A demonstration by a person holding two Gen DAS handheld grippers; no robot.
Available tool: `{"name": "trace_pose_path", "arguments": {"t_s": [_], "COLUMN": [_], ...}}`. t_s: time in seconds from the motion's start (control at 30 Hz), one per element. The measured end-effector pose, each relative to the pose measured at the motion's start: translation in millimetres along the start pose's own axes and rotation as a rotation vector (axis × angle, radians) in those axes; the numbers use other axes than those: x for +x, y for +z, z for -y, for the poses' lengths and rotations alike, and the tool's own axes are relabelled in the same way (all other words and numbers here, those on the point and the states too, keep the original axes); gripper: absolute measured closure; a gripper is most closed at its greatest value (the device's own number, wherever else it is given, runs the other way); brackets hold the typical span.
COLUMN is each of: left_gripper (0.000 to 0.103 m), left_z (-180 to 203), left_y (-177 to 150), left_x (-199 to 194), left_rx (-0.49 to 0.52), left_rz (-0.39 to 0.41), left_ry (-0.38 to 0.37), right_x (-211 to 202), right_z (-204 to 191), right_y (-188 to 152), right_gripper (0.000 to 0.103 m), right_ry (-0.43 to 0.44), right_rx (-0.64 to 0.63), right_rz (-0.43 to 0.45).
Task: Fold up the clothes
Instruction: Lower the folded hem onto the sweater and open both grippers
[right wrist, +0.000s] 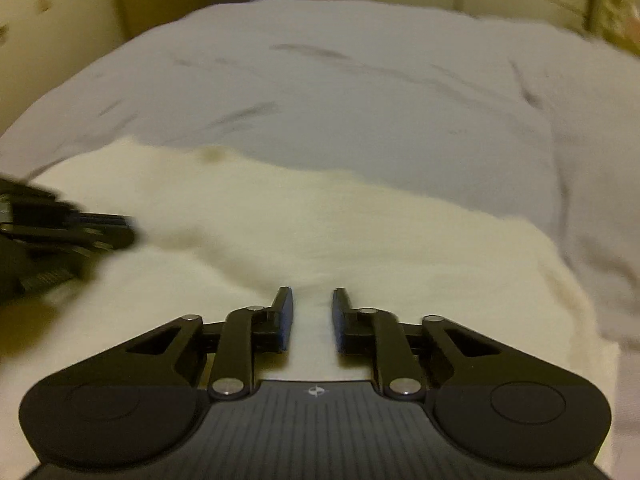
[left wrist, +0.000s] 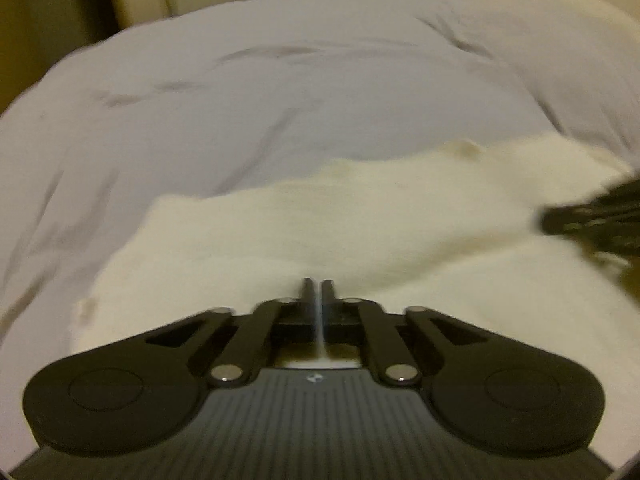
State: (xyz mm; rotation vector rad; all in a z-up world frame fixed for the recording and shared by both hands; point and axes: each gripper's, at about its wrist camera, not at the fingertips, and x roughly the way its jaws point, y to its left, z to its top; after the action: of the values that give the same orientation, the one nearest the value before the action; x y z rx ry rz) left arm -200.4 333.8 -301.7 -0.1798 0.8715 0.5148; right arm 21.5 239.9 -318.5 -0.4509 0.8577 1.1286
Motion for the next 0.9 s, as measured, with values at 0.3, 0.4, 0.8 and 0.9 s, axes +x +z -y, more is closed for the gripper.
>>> {"name": "trace_pose_path", "arguments": {"t_s": [0.3,0.4,0.8,0.9], "left_gripper": [0.100,0.099,0.092,0.092], "left_z": [-71.7,-62.8,-33.0,-22.3], "left_y": [-9.2,-26.1,-107.7,-102.7], "left_x": [-43.8,-89.5,-143.3,-161.8], "left_rx": [-0.189,-0.215,-0.337,-0.371], "left_rz": [0.109,0.173,0.105,0.065], "left_ry": [0.128,0.102,0.234,0.272], "right_x": [-47.8,-89.1,-149.4,-163.4], "right_z": [83.8,74.9,42.4,58.5], "right_y": [-21.7,-35.8,-139.8,-149.9], "right_gripper": [0.103,0.077,0.090,0.087], "right_ry": [-0.128,-0.141,-0.046,-0.039], "right_rx": [0.274,0.285,0.309,0.440], "right_rz": [0.109,0.196,0.203,0.214]}}
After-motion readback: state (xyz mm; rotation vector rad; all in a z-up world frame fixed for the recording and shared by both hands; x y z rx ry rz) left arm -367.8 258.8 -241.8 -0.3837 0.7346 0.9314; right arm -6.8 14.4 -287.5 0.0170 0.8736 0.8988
